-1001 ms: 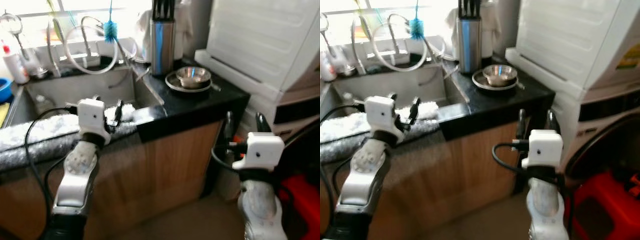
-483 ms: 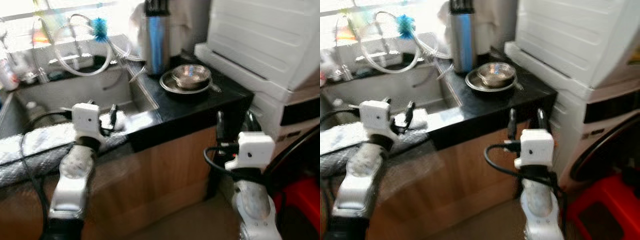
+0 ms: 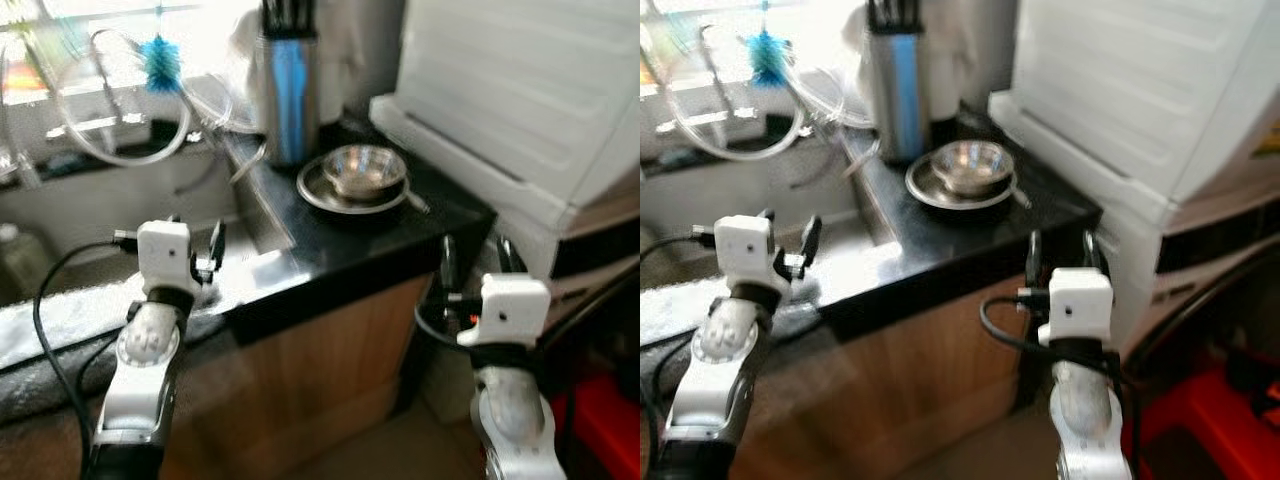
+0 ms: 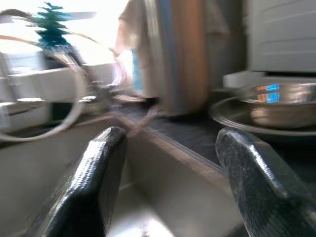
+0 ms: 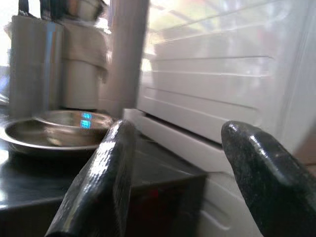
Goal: Kitchen organization
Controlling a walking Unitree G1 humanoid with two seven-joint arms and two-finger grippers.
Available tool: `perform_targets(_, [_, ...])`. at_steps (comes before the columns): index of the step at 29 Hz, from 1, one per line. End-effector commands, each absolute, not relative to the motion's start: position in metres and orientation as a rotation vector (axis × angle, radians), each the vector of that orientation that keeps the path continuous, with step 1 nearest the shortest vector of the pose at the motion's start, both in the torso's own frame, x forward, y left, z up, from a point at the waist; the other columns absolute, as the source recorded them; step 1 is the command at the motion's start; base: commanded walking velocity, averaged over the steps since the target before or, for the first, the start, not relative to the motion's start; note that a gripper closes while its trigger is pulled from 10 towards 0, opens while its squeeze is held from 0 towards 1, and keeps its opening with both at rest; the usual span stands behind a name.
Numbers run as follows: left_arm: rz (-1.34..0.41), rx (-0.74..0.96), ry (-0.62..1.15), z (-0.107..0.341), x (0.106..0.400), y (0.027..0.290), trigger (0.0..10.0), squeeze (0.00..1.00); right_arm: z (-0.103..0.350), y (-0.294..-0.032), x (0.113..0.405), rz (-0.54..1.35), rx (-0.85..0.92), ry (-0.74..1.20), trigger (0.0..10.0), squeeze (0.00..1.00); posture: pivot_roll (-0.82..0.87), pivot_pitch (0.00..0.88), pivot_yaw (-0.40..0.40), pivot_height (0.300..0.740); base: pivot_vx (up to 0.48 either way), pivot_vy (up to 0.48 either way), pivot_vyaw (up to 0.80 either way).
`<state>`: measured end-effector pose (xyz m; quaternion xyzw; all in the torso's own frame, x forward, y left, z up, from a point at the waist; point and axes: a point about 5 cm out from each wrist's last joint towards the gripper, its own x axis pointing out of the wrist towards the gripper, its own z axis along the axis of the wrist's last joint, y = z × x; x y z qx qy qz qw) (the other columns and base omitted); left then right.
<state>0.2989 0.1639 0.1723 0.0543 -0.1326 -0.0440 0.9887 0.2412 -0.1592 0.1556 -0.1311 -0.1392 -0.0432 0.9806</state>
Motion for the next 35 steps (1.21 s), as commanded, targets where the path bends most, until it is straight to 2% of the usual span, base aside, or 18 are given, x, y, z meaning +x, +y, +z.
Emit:
perform_targets(1, [-0.061,0.128,-0.284,0.1769,0.3001,0.1737,10.0,0.00,0.1623,-0.1520,0.2425,-0.059,-0.271,-0.316,10.0,0.00,-0.16,0.000,-0.011,0.740,0.270,0.000,0.80])
perform_targets(4, [-0.059,0.130,-0.287,0.1775,0.3009,0.1741,10.0,0.00,0.1619,-0.1505,0.2416,-0.043,-0.272,-0.317,10.0,0.00,-0.17,0.000,-0.011,0.740,0.270,0.000,0.70])
perform_targets(22, [-0.065,0.129,-0.294,0.1795,0.3035,0.1721,10.0,0.00,0.1617,-0.1514,0.2422,-0.047,-0.283,-0.311,10.0,0.00,-0.17,0.001,-0.009,0.740,0.270,0.000,0.00])
perform_targets(25, [-0.066,0.131,-0.296,0.1801,0.3038,0.1719,10.0,0.00,0.1618,-0.1494,0.2418,-0.033,-0.291,-0.318,10.0,0.00,-0.17,0.001,-0.008,0.740,0.268,0.000,0.80])
perform_targets(35, [-0.069,0.128,-0.303,0.1806,0.3040,0.1710,10.0,0.00,0.1614,-0.1516,0.2408,-0.049,-0.266,-0.312,10.0,0.00,-0.17,0.001,-0.008,0.740,0.188,0.000,0.00])
